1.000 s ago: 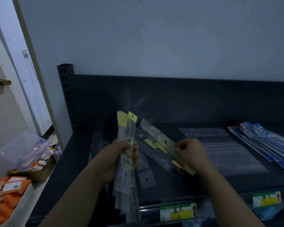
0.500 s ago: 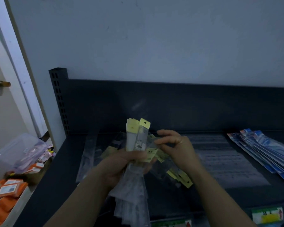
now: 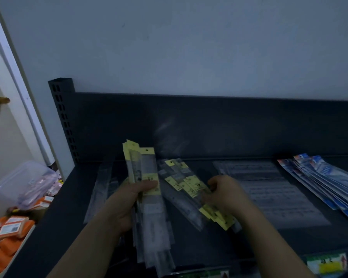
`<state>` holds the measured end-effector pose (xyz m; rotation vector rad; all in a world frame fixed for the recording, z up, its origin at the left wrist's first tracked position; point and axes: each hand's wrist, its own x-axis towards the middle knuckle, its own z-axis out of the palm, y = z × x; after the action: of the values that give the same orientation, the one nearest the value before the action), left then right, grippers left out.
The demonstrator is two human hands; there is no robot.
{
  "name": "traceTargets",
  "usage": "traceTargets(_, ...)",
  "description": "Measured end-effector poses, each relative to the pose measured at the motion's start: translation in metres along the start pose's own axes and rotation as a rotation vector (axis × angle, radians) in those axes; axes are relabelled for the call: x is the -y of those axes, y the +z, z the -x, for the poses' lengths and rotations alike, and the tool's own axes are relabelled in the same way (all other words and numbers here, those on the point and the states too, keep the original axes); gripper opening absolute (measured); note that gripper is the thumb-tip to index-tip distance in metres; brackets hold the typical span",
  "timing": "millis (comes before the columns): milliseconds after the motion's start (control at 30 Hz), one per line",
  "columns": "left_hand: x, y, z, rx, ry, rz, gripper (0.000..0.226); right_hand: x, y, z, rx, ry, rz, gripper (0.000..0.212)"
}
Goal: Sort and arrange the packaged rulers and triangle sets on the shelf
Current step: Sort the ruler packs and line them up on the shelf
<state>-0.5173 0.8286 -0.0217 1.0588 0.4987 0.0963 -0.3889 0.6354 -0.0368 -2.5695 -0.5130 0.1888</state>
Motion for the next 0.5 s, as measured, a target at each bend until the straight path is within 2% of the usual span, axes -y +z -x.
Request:
traceTargets(100,0.000,-0.002,-0.001,0.003,-0.067,0.038,0.013,0.003,-0.003,-0.001,0.050,0.021,-0.028,0.023)
traceTargets(200,0.000,-0.001,-0.002,0.098,-0.085,0.151,0.023,0.002,-0.008,-0.001,0.117,0.041,-0.139,0.031)
traceTargets(333,-0.001,0.001,0.000,0.129,-0.126,0.244,0.026,-0.004,-0.010,0.000,0.074,0.014,-0.270,0.014)
traceTargets(400,0.000,0.002,-0.002,0.132,-0.121,0.244,0.018,-0.008,-0.014,0.002,0.081,0.020,-0.528,0.010)
traceTargets(500,-0.003,0.002,-0.003,0.121,-0.096,0.192,0.019,-0.013,-0.029,0.012,0.217,-0.004,-0.901,0.016)
